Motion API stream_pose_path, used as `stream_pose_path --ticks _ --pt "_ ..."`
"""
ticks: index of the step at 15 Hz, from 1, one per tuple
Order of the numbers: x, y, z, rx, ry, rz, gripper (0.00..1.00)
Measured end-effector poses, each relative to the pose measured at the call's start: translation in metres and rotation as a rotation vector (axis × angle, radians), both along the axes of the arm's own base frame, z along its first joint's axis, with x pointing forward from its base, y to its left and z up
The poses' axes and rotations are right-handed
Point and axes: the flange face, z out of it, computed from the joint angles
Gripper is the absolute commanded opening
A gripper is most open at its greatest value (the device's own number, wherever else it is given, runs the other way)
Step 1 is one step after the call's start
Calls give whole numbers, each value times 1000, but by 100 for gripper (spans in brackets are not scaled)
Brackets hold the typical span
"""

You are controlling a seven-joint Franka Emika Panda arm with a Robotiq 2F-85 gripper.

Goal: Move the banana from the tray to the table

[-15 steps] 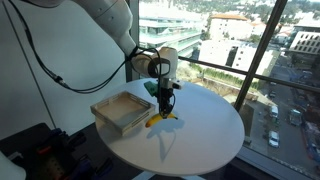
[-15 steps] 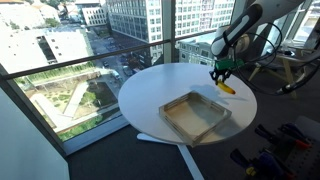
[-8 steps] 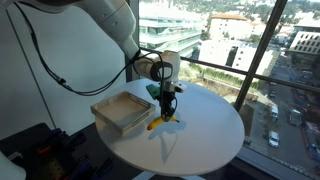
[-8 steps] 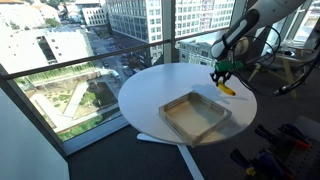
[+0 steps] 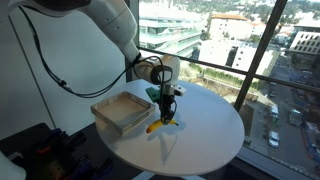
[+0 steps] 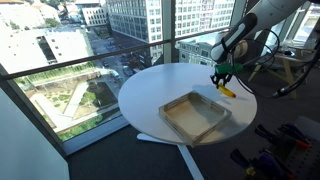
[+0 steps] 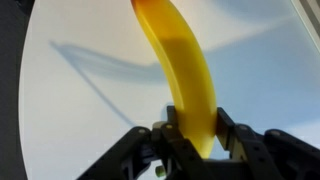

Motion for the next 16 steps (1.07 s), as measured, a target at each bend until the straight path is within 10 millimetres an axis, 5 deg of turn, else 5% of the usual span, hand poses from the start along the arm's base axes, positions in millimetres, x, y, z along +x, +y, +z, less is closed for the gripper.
stream_pose_path --ticks 12,13,16 --pt "-6 -2 -18 1 28 -3 16" --pt "-6 -2 -19 1 30 -3 52" --pt "-6 -2 -20 1 31 -3 81"
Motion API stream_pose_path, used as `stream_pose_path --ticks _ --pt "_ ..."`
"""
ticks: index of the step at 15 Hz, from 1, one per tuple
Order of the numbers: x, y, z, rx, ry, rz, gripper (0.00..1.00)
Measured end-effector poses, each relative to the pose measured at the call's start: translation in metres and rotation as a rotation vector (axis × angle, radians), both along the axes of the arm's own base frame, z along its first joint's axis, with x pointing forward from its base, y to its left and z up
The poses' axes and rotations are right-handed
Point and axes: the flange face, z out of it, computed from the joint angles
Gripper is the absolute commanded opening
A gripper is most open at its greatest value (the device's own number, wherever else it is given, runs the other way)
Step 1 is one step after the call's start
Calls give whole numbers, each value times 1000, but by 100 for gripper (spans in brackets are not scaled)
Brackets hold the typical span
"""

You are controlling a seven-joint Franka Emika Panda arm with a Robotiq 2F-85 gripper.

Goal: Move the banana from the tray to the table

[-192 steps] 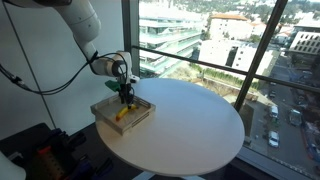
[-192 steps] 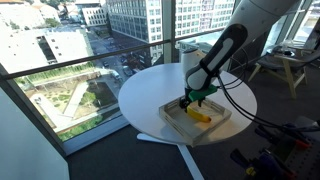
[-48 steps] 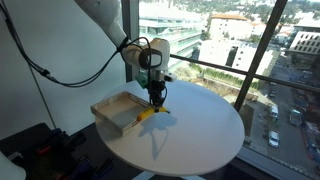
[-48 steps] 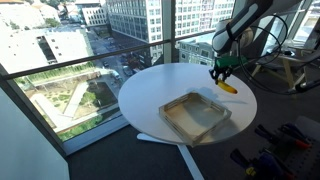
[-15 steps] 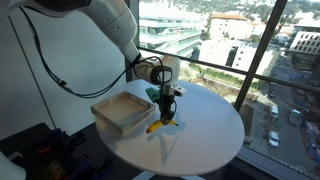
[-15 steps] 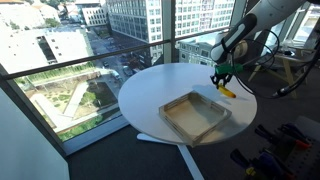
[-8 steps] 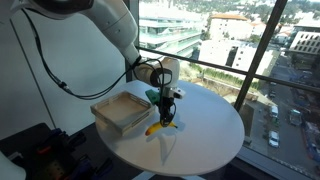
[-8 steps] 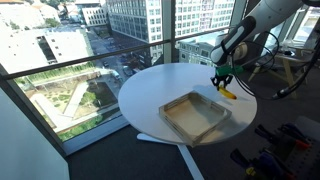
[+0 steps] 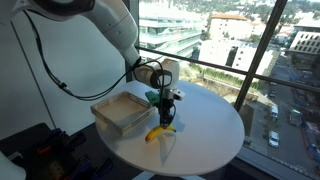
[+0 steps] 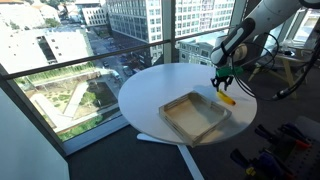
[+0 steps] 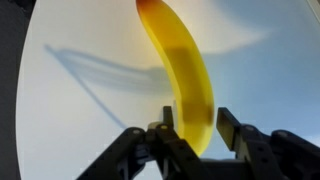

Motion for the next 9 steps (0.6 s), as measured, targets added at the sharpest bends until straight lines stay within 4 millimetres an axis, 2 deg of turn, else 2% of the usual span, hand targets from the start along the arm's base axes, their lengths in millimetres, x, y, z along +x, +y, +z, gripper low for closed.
stream_pose_path --ticks 2,3,9 --pt "0 0 0 0 0 0 97" --pt "0 0 0 0 -1 0 100" --pt "0 -1 1 -1 0 -1 100"
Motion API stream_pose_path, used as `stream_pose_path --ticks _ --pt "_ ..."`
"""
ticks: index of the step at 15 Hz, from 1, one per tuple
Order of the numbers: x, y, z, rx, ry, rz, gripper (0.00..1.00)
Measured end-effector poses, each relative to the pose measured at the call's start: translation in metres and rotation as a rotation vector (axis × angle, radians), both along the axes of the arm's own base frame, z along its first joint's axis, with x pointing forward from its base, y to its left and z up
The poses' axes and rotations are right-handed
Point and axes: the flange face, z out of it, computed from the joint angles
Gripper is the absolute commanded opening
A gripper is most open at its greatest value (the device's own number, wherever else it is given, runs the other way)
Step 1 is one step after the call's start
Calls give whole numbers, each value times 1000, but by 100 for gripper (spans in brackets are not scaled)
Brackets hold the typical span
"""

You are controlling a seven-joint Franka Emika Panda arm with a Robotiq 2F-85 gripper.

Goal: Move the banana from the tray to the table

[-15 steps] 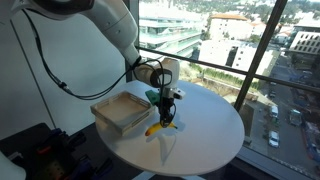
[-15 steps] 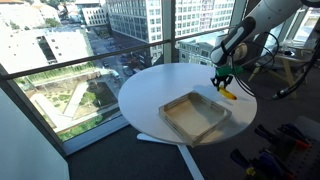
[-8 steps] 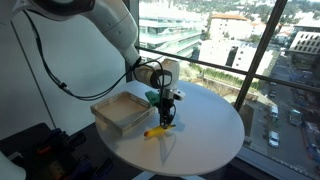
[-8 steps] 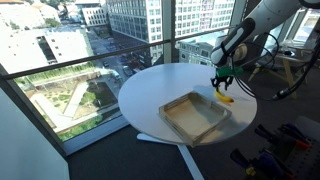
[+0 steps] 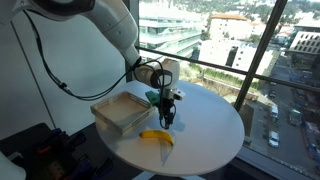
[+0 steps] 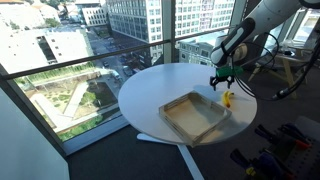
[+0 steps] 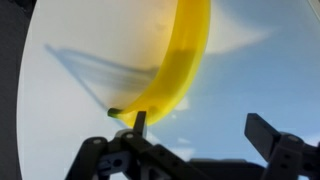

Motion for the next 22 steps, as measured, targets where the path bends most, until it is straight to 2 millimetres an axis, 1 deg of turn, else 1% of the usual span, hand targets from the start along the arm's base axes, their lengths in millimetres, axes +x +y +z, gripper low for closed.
stream_pose_path --ticks 9,13,18,22 --pt "0 -5 3 -2 19 -18 100" --pt "4 -4 9 -6 25 -37 100" --pt "17 4 21 -17 11 -54 100" --pt "29 16 34 -21 -14 -32 100"
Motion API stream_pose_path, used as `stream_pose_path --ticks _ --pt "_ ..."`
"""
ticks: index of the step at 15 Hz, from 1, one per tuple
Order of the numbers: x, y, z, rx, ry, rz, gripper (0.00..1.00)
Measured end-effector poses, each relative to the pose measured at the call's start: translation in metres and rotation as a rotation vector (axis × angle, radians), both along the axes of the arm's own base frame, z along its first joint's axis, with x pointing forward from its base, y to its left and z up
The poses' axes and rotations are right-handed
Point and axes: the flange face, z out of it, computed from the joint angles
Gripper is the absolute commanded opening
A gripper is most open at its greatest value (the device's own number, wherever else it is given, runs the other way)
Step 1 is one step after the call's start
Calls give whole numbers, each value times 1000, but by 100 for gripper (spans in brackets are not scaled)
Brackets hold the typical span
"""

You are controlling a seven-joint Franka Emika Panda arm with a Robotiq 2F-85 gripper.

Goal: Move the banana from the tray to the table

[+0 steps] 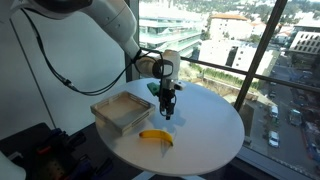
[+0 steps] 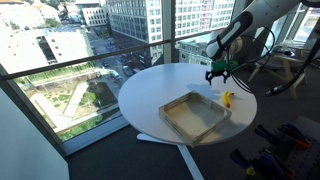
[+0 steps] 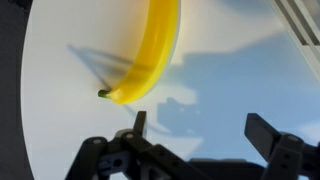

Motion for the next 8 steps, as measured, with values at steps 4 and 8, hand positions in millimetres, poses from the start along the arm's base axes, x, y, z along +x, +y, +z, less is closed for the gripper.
stream_pose_path --ticks 4,8 --pt "9 19 18 3 -25 40 100" --pt "17 38 35 12 -44 98 100"
